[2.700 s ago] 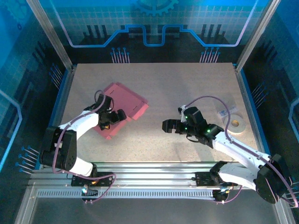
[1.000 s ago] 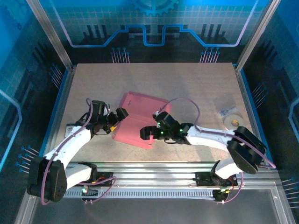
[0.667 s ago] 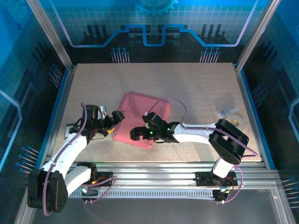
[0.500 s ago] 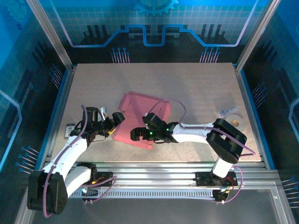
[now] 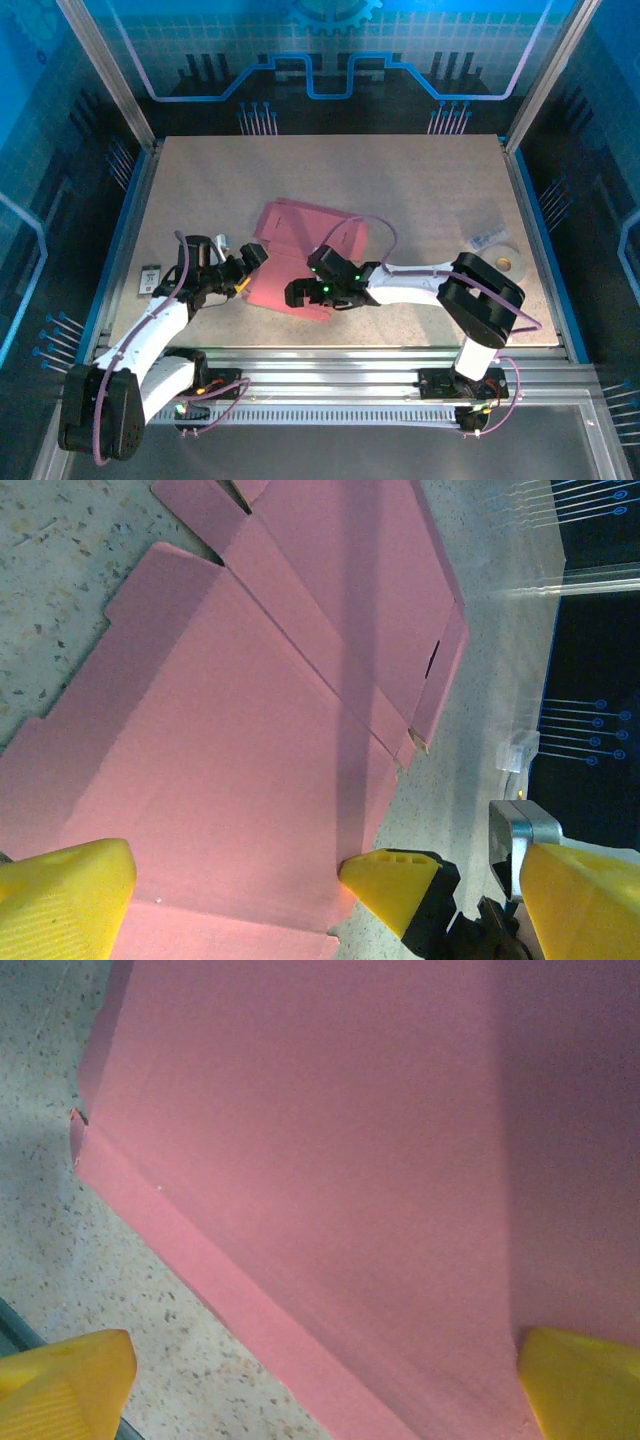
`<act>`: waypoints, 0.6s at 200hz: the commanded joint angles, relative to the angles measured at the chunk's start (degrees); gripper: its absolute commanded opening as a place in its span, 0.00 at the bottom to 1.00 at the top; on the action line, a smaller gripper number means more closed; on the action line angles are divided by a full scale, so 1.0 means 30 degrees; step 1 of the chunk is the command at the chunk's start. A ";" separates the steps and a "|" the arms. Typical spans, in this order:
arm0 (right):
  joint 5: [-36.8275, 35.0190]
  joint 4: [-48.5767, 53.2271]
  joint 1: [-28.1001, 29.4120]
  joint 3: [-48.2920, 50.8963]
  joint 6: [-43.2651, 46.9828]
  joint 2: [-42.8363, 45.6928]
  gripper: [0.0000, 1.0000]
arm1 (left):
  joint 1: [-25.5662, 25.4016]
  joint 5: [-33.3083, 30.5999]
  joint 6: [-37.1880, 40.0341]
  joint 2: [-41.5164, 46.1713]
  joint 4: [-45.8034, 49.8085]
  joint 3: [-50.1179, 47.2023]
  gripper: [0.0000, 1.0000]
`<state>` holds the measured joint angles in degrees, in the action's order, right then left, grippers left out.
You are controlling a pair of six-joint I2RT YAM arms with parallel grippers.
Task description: Fold the paper box
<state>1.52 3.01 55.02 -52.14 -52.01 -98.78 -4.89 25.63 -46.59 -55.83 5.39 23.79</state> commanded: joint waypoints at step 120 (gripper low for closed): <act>-0.0851 0.4703 -0.4250 0.5855 0.4579 0.8764 1.00 | -0.2944 -0.2268 0.0809 -0.1600 0.1051 0.1551 0.99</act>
<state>-2.83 15.09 42.68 -35.44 -42.98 -76.90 -12.43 21.80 -46.33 -58.08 5.08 24.10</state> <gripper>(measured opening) 0.999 0.995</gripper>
